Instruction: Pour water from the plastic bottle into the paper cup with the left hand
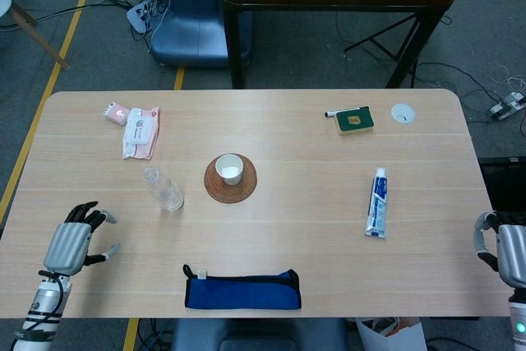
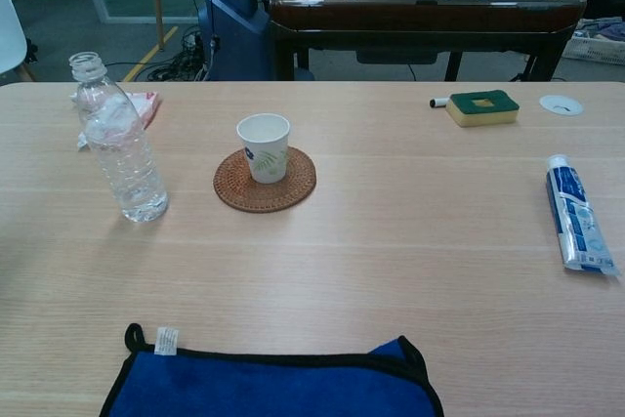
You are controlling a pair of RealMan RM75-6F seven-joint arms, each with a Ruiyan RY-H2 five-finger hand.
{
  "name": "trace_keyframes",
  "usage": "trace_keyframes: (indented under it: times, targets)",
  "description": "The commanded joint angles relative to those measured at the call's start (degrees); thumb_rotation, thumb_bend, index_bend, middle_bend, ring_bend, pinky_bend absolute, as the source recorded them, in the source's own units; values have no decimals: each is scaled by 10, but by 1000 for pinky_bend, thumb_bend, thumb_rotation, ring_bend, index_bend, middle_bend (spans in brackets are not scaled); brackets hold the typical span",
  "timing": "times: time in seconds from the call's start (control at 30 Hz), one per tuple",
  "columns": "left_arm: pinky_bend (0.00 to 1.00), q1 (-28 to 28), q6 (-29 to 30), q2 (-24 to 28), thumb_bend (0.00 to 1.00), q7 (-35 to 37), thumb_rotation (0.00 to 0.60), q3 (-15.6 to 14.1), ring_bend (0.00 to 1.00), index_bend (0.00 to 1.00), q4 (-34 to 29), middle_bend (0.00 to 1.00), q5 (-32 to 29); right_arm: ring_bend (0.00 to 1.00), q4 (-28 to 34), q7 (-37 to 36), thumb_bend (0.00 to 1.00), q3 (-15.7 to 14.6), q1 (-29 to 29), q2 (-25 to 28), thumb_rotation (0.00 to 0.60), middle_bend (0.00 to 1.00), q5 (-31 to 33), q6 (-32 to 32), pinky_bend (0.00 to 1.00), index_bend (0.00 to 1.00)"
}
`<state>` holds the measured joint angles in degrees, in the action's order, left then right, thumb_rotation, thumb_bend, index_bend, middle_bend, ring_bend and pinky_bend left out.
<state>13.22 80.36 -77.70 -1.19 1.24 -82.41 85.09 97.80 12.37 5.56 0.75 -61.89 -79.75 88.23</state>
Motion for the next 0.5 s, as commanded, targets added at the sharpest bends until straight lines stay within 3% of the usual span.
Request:
trace_keyframes:
  times: [0.03,0.27,0.5]
  targets:
    - [116,-21,29,33,195,-62,600,-29,158,435,-21,413,34,474,1,2,461,0,0,-1,600,515,1,-1,465,562]
    - [113,-34,23,60,196,-127,600,-39,171,452,-60,421,27,474,-1,6,462,0,4,0,600,515,6,-11,464,562]
    - [113,-36,10,51,196,-147,600,-42,175,460,-56,427,27,474,-2,-5,461,1,6,2,600,515,14,-22,465,562]
